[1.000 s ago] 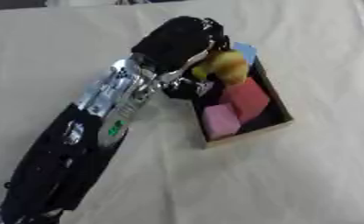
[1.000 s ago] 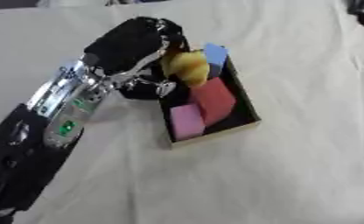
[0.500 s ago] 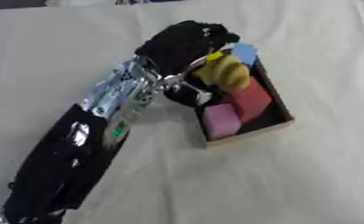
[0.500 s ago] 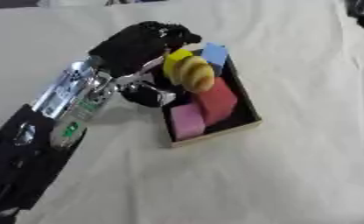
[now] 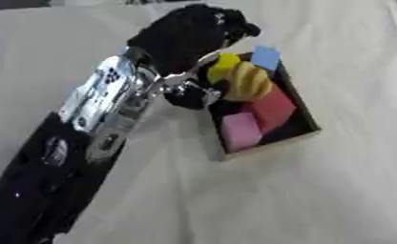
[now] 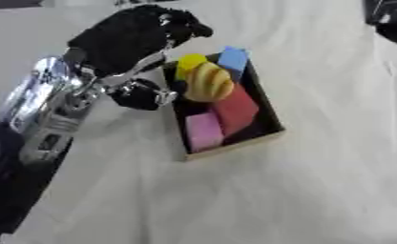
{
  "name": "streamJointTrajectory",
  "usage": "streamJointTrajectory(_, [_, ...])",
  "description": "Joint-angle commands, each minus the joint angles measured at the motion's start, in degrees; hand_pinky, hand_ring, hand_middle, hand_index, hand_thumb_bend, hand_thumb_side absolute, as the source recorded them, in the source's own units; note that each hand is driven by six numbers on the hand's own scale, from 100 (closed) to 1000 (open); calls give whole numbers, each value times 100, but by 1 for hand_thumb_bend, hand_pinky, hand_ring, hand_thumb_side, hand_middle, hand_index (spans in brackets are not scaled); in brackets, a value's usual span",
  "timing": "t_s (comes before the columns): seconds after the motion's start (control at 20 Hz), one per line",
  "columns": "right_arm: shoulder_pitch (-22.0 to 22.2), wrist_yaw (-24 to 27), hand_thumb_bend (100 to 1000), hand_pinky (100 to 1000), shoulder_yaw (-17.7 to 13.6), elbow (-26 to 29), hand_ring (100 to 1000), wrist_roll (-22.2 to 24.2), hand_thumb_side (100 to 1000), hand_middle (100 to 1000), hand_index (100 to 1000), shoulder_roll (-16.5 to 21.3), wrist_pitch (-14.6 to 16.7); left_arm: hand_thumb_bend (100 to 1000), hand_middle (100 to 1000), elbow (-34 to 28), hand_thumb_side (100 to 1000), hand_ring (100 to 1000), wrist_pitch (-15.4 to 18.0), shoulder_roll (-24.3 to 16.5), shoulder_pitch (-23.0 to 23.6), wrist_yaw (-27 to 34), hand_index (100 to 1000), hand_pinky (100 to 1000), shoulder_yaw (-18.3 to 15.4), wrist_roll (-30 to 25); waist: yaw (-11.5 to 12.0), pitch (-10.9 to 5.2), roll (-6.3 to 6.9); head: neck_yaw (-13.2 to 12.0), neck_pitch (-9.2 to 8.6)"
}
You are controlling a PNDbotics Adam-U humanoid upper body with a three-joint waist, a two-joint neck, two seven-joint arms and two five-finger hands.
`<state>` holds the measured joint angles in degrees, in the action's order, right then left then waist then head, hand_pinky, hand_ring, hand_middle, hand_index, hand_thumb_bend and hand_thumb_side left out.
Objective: Pick up objects on the table and place them in the box.
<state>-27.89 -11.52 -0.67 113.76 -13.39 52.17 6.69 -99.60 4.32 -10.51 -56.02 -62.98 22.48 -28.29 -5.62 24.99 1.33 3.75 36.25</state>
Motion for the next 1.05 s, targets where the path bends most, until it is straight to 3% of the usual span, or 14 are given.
streamJointTrajectory(0.05, [-15,16,100,872,-95,83,785,-7,100,642,798,176,-9,100,699,-509,100,739,-165,-154,5,422,866,785,-173,47,22,-279,-2,67,27])
streamJointTrajectory(0.3, [35,27,100,872,-131,83,785,-56,100,643,798,219,15,100,644,-1072,198,694,-537,-495,295,2075,843,763,-595,962,134,-354,-40,192,87])
streamJointTrajectory(0.55, [104,31,100,871,-169,83,782,-112,100,642,797,255,25,100,602,-1395,384,648,-939,-984,601,3876,819,739,-1153,1907,241,-425,-72,308,129])
streamJointTrajectory(0.65, [127,35,100,871,-183,83,781,-136,100,641,797,268,34,100,602,-1474,414,647,-1028,-1187,720,4553,818,736,-1356,2280,278,-448,-80,353,145])
streamJointTrajectory(0.85, [164,58,100,871,-207,83,780,-197,100,639,797,274,48,100,612,-1497,401,656,-738,-1646,967,5545,818,737,-1714,3112,340,-473,-103,429,160])
streamJointTrajectory(1.05, [208,85,100,881,-249,83,778,-285,100,636,793,259,61,100,616,-1499,356,660,3,-2212,1407,6168,804,736,-2041,4109,422,-454,-127,435,141])
